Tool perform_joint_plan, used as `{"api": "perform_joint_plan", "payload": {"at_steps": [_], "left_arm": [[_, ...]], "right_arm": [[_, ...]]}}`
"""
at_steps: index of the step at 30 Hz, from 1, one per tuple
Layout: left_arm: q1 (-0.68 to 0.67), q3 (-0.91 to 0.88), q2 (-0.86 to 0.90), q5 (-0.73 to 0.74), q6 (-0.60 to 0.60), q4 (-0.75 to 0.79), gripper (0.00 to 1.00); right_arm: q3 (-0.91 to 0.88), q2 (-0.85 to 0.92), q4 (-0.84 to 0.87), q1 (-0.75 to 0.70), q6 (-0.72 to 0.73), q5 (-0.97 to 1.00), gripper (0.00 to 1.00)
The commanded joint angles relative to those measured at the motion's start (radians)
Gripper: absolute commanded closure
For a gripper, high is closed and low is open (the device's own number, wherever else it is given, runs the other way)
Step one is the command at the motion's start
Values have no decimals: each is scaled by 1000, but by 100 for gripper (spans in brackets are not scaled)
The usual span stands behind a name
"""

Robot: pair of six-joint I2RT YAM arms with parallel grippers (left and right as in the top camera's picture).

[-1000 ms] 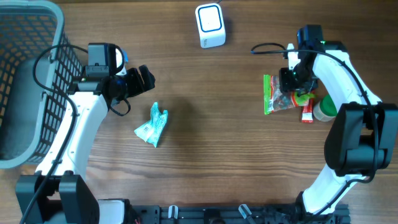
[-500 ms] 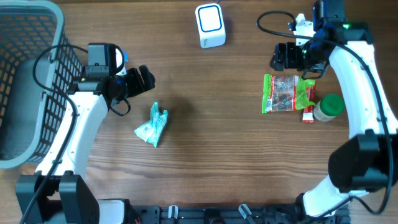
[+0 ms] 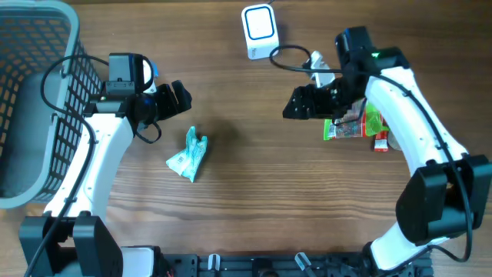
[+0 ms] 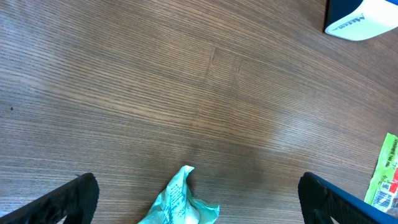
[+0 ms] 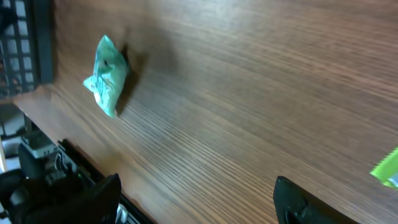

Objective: Scan the item barcode

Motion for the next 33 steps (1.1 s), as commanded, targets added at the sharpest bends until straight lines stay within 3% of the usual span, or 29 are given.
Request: {"api": "perform_joint_plan", "payload": {"at_steps": [1,8,9,10,11,12,13,19,25,33], "left_arm": [[4,-2,1,5,9,18,0],[4,-2,1,27,-9,-66,0],[4,-3,1,27,-10,-76,5],[4,-3,1,27,-10,-86,31],[4,-3,1,27,-16,-98,68],[4,-3,1,27,-27,-111,85],[4,-3,2,24,-36,-124,96],[4,-14,4,-97,-94,-216,96],[0,-87,4,-148,-154,-214,96],[-71,-285,5,-116,-180,3,96]], "right_arm": [[-10,-5,34,7,49,-20,21],[-10,-5,64,49,63,-23,21],[-10,-5,64,59,64,-23,21],[-10,-5,68,74,67,-24,21],[-10,-5,74,88,72,-23,23],[-10,-5,84,107,87,-23,21],[-11,-5,95,127,94,-23,21],[-56,-5,232,248,241,64,21],[-152,-2,433,325,305,64,29],[-313,30,800,433,490,75,39]]}}
